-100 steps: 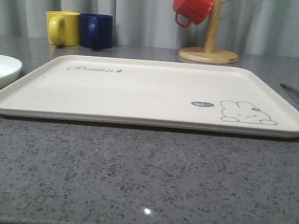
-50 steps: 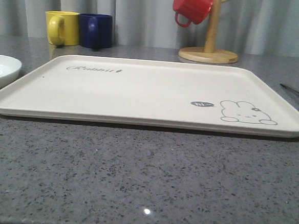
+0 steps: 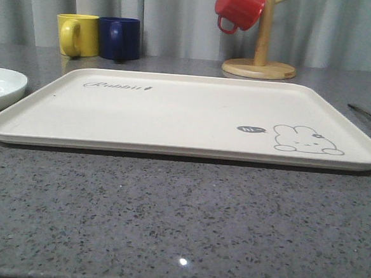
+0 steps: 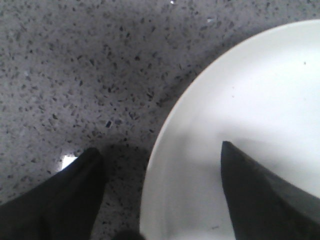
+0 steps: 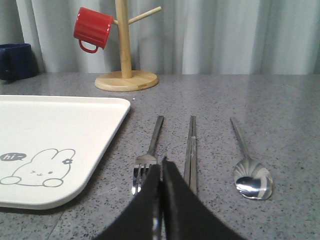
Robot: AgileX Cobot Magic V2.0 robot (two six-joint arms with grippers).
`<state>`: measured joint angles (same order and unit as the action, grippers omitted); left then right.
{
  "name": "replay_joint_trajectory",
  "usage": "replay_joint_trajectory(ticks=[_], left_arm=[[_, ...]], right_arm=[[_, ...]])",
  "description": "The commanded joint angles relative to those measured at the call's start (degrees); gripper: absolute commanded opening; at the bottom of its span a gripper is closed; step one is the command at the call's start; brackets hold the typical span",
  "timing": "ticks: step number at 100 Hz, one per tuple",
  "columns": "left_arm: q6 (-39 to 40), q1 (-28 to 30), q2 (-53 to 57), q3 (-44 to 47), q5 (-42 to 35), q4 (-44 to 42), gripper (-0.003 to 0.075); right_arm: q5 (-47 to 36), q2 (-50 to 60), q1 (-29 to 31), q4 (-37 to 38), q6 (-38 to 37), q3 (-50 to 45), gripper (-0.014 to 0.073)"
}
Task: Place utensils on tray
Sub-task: 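Grasp the white plate rim with the left gripper and lift it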
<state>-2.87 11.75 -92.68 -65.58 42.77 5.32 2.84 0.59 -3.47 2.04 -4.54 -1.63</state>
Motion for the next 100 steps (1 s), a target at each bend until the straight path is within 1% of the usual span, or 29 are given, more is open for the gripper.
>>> replay_joint_trajectory(ticks=[1, 6, 10, 11, 13, 18, 21, 42, 69, 83, 100], left_arm=[[0.20, 0.15, 0.64, -0.94, -0.18, 0.91, 0.0368], [0.06, 0.15, 0.64, -0.94, 0.03, 0.91, 0.0277], [-0.25, 0.15, 0.64, -0.94, 0.03, 0.91, 0.0181], [-0.42, 0.15, 0.64, -0.94, 0.03, 0.91, 0.0146], [-0.55, 0.15, 0.75, -0.94, 0.03, 0.91, 0.0112], [-0.55, 0.15, 0.75, -0.94, 0.03, 0.91, -0.0021], [-0.84, 0.15, 0.75, -0.94, 0.03, 0.91, -0.0011], [-2.12, 0.24, 1.94, -1.04, 0.24, 1.26, -0.0011], [-2.33, 1.22, 11.34, -1.03, 0.13, 2.52, -0.0011], [-5.88, 3.42, 16.99, -1.03, 0.00, 6.89, -0.0011], [-12.70, 5.37, 22.26, -1.03, 1.53, 16.07, -0.0011]], right_arm=[[-4.84, 0.95, 0.37, -0.06, 0.34, 1.12, -0.0067], [-4.84, 0.95, 0.37, -0.06, 0.34, 1.12, -0.0067], [-4.84, 0.95, 0.37, -0.06, 0.34, 1.12, -0.0067], [-4.84, 0.95, 0.37, -0.06, 0.34, 1.12, -0.0067], [-4.84, 0.95, 0.37, -0.06, 0.34, 1.12, -0.0067], [-4.84, 0.95, 0.37, -0.06, 0.34, 1.12, -0.0067], [-4.84, 0.95, 0.37, -0.06, 0.34, 1.12, -0.0067], [-4.84, 0.95, 0.37, -0.06, 0.34, 1.12, -0.0067], [-4.84, 0.95, 0.37, -0.06, 0.34, 1.12, -0.0067], [-4.84, 0.95, 0.37, -0.06, 0.34, 1.12, -0.0067], [-4.84, 0.95, 0.37, -0.06, 0.34, 1.12, -0.0067]])
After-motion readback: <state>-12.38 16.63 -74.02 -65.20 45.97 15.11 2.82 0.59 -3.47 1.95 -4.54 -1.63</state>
